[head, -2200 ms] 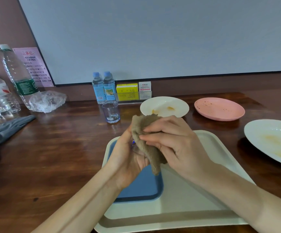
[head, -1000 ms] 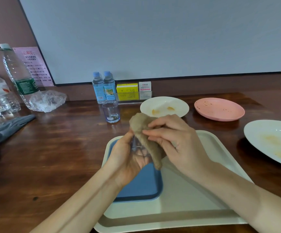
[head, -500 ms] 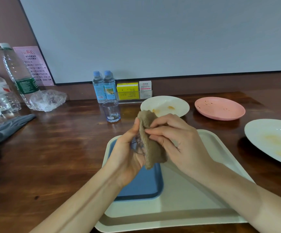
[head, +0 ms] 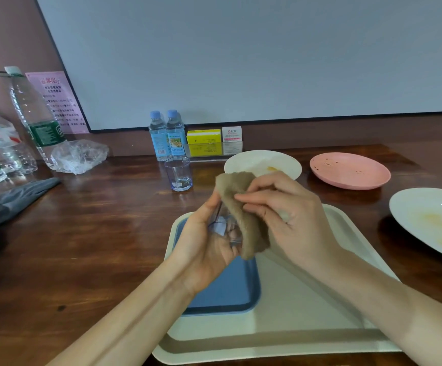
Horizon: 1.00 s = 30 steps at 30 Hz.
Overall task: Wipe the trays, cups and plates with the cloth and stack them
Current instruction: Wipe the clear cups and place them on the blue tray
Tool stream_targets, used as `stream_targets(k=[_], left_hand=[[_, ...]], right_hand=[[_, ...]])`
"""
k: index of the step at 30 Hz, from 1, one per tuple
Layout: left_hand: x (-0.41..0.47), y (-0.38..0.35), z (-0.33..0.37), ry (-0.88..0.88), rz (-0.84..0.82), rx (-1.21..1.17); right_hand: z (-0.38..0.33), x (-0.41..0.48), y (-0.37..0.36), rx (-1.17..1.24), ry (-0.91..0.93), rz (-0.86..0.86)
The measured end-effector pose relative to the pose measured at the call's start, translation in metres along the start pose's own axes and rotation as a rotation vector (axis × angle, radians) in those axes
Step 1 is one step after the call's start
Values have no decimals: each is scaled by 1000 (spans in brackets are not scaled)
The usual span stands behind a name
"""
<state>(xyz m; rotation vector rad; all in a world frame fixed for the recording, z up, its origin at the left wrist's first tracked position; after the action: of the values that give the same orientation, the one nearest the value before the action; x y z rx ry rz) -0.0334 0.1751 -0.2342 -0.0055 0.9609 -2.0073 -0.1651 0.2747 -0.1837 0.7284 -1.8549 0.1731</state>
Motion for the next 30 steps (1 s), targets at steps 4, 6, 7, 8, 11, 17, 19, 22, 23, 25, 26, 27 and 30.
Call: stream_targets(k=[4,6,7,8,11,17,19,22,23,25,26,27,30], left_hand=[[-1,-5,-1,-20,-10,2],[2,-1,0,-20,1,-16],[4,3,0,-24,12,-22],[5,5,1,-37,27,-24],[2,2,2,-62,35,-4],[-1,-6,-1,-30,-10,-17],[-2,-4,1,-48,-29,-10],[-3,-2,2,-62,-48,30],[-4,-3,2,-65,-51,35],[-6,-5,2,-63,-61,41],[-8,-7,1,-59,-66,49],[-8,-8,0,-52,-63,58],[-7,-10,-3,-30,-39,82]], right_hand=[[10,9,2,-56,-74,79],[3,1,-1,-52,-22,40],[-1,-4,-4,-43,21,2],[-4,-7,-5,-36,66,-37],[0,-3,-4,-21,56,-45],[10,6,-1,-41,-107,56],[4,0,-3,-11,-70,32],[-4,-9,-2,30,4,-52],[-4,-10,-2,39,14,-70],[1,-5,-1,49,-9,-59],[7,0,0,41,-41,-32],[13,5,2,26,-80,-1],[21,11,2,5,-157,49]])
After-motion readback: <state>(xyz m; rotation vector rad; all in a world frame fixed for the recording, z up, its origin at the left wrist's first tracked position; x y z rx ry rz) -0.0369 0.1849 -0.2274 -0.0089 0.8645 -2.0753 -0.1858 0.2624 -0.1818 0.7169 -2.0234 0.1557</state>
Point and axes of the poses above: each hand's wrist, its own x-axis towards the middle knuckle, its own y-axis out of the back of the hand, z = x × y, the point moved 3 cm from there along x, towards the middle knuckle, and after that the axes turned 15 degrees about z, right-handed, at the moved point
